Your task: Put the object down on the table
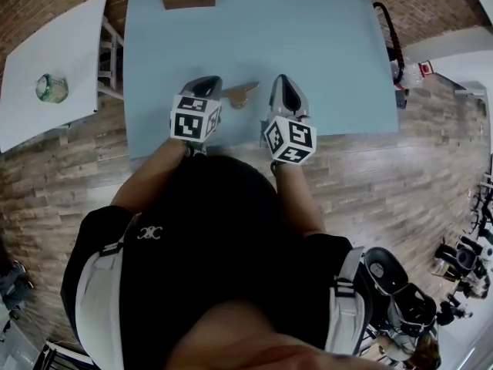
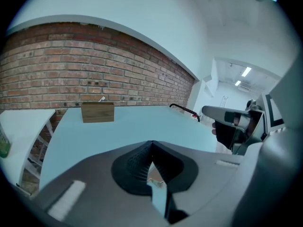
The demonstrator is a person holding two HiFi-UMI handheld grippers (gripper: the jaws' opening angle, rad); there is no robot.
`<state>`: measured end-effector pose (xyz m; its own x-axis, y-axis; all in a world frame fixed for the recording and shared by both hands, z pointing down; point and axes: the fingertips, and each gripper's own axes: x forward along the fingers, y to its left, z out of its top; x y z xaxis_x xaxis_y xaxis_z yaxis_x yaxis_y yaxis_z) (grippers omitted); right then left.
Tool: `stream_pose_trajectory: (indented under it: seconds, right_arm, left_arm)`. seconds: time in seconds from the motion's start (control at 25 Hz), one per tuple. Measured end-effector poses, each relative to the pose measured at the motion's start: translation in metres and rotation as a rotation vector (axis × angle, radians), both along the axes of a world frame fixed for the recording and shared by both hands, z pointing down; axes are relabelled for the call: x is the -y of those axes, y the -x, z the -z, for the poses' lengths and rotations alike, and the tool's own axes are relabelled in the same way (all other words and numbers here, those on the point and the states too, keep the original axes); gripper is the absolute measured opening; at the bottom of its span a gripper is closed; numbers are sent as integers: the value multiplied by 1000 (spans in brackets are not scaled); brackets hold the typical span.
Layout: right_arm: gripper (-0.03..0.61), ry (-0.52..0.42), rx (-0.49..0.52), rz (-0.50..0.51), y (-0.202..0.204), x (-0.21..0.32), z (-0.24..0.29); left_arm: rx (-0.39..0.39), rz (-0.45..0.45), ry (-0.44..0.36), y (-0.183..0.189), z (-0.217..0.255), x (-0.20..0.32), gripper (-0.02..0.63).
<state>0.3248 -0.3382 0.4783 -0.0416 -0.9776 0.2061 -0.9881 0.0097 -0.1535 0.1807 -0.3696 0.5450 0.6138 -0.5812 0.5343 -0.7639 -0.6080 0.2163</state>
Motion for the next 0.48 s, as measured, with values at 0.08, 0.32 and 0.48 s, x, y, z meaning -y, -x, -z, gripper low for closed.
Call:
stream_pose_trajectory:
  seconds: [0.08,0.32,0.48]
  right_arm:
    - [11,16,8,-2,-2,-2,-5]
    - [12,28,34,18,0,-6,-9]
    - [12,42,54,13,0,-8,-17]
  left_arm:
    - [-4,1,-9,-2,3,0,0]
    - [-27,19,-40,-3,10,1,0]
    - [-32,20,-39,-3,11,-1,0]
